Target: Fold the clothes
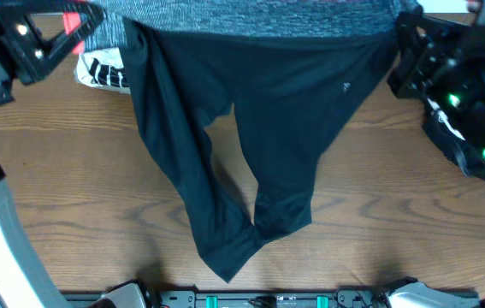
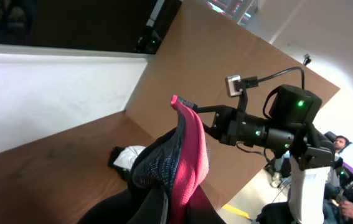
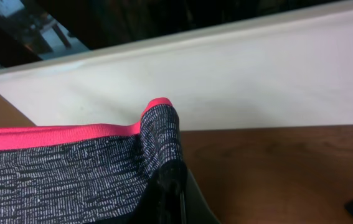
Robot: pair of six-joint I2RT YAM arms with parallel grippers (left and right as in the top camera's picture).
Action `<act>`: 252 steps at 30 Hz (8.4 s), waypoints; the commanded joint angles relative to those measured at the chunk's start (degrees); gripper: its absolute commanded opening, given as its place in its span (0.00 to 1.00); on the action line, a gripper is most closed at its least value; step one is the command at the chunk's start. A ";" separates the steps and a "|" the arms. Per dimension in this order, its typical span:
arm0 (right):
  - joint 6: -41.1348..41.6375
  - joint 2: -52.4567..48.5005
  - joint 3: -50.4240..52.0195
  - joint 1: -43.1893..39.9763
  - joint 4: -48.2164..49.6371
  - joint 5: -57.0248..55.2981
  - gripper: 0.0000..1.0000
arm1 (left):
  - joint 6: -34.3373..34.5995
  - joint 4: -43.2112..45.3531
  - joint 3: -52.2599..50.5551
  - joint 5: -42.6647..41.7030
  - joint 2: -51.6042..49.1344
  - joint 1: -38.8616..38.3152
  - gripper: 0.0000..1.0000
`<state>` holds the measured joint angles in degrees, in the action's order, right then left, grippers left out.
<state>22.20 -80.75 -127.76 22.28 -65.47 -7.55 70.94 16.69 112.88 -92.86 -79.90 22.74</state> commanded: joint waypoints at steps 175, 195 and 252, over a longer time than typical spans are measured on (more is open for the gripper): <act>-1.62 -13.00 0.61 -21.46 -27.91 7.65 0.99 | -45.07 -72.65 -46.03 82.90 -5.09 -45.62 0.98; -2.14 -13.00 6.01 -21.46 -27.76 9.09 0.99 | -28.94 -56.19 -61.51 80.67 -6.60 -48.22 0.98; -3.02 -13.00 6.01 -21.46 -27.34 9.09 0.99 | -20.13 -54.47 -61.51 83.49 -21.68 -45.64 0.06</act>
<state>20.27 -94.11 -122.06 0.40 -92.73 1.54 52.36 -35.53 52.77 -14.35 -99.24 -24.82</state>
